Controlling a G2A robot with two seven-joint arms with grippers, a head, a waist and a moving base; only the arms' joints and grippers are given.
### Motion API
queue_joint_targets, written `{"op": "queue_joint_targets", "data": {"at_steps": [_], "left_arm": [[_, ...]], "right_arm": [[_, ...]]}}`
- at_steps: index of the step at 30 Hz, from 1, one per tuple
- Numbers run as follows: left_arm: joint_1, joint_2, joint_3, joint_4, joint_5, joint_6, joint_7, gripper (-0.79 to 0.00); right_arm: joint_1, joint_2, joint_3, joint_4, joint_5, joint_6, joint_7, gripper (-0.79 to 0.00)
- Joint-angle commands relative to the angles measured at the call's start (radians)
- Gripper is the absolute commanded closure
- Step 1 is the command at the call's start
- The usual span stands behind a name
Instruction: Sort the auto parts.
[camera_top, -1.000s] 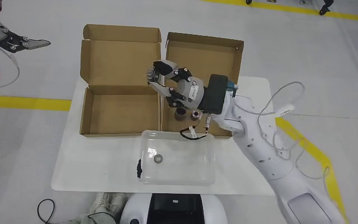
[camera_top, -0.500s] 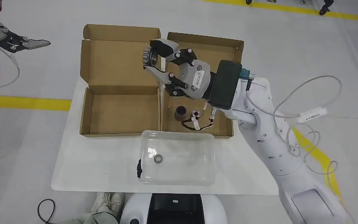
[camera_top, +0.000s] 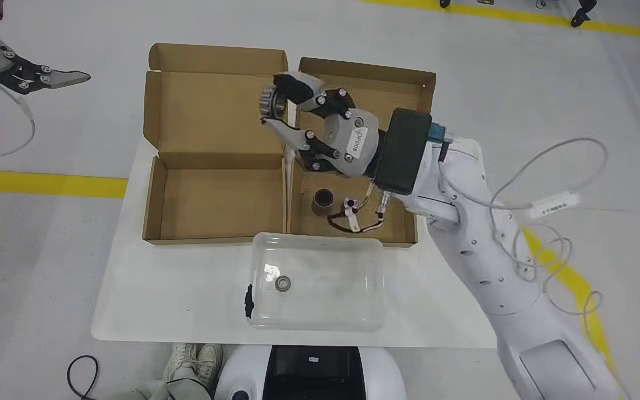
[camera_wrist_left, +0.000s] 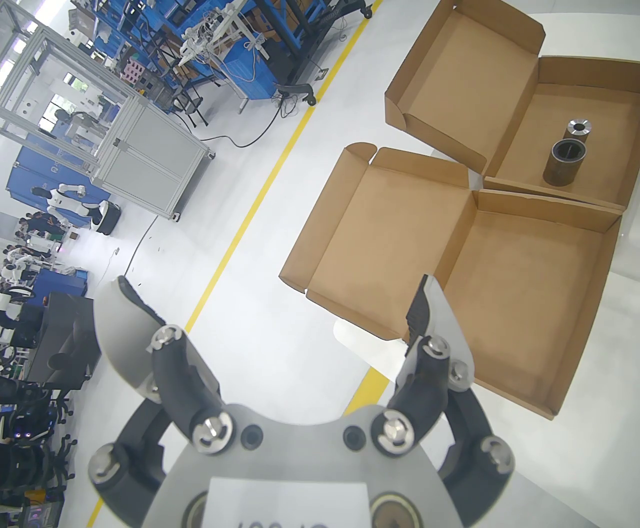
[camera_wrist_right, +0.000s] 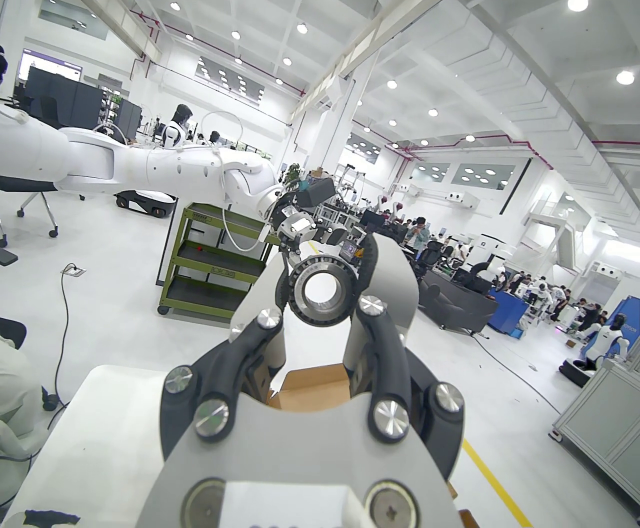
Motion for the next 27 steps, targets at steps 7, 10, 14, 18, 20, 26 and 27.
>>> {"op": "queue_joint_targets", "data": {"at_steps": [7, 10, 14, 18, 20, 26, 27], "left_arm": [[0.000, 0.000, 0.000, 0.000, 0.000, 0.000, 0.000, -0.785], [0.000, 0.000, 0.000, 0.000, 0.000, 0.000, 0.000, -0.785], [0.000, 0.000, 0.000, 0.000, 0.000, 0.000, 0.000, -0.785], [0.000, 0.000, 0.000, 0.000, 0.000, 0.000, 0.000, -0.785], [0.000, 0.000, 0.000, 0.000, 0.000, 0.000, 0.000, -0.785], [0.000, 0.000, 0.000, 0.000, 0.000, 0.000, 0.000, -0.785], [0.000, 0.000, 0.000, 0.000, 0.000, 0.000, 0.000, -0.785]], "right_arm": [[-0.045, 0.000, -0.035, 0.021, -0.022, -0.015, 0.081, 0.000], [-0.058, -0.003, -0.055, 0.056, -0.013, -0.023, 0.102, 0.000], [-0.065, -0.009, -0.083, 0.124, -0.002, -0.029, 0.114, 0.000], [-0.060, -0.020, -0.130, 0.171, -0.019, -0.031, 0.145, 0.000], [-0.049, -0.028, -0.158, 0.206, -0.022, -0.031, 0.165, 0.000], [0.000, -0.065, -0.255, 0.340, -0.013, -0.005, 0.236, 0.000], [0.013, -0.073, -0.273, 0.367, -0.011, -0.004, 0.251, 0.000]]}}
